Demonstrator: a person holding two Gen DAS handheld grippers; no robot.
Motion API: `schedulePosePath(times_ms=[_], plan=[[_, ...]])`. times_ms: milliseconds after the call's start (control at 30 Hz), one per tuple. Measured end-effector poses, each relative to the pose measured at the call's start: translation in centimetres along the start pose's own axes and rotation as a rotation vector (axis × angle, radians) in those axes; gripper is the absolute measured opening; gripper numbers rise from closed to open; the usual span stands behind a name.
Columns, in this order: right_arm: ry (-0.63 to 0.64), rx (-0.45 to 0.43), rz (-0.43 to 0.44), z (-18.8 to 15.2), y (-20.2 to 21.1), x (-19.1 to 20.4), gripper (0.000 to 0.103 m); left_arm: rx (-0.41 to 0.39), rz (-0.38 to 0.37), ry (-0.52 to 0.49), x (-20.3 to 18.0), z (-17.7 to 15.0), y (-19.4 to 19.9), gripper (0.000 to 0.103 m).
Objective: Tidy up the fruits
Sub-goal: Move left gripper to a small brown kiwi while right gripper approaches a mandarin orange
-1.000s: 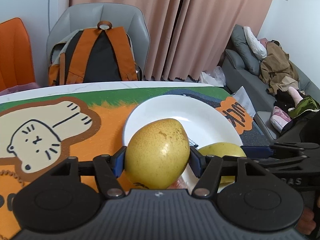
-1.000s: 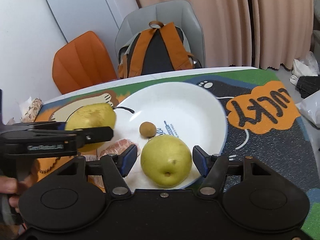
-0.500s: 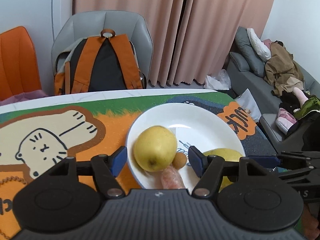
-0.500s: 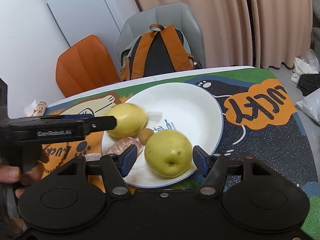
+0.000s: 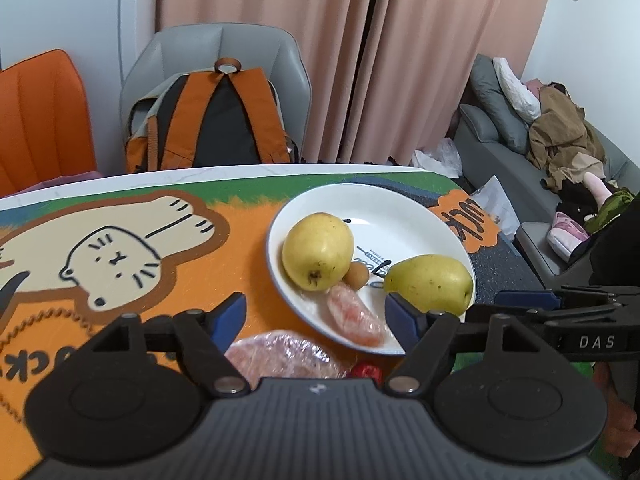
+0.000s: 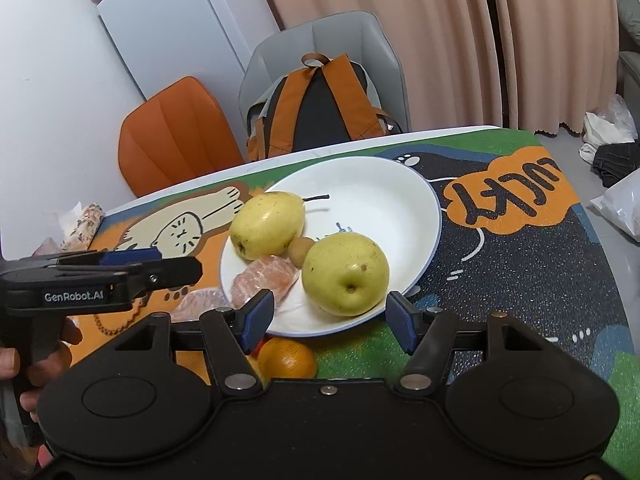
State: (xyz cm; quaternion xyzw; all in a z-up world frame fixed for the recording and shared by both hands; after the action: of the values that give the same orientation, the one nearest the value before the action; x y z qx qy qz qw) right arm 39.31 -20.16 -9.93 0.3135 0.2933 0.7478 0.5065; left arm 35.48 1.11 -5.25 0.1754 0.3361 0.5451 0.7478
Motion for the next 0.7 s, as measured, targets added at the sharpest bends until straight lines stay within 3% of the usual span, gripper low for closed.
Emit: schedulePosePath(times_ms=[400,700], plan=[[-0.007,-0.025,0.014,-1.3,2.4,1.0,0.084,-0.025,0.028,0.034,0.7,-2.1,3.5,0.081],[0.014,-0.014,0.025,-2.7,2.8,2.5,0.086,-0.057,0.035,0.064,1.5,-3.8,5.2,0.081]])
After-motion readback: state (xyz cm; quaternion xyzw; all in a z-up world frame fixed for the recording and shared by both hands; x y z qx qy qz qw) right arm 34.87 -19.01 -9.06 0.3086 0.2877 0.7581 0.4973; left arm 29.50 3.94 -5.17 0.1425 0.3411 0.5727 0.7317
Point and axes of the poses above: each gripper's, at about its wrist camera, not at the fingertips, and y roughly against the way its jaws point, x to its left, z to its top, the point moved 4 cm from there along -y, roughly the way its jaws point, and after that the axes turned 15 degrees about -z, right-handed, at the moved point
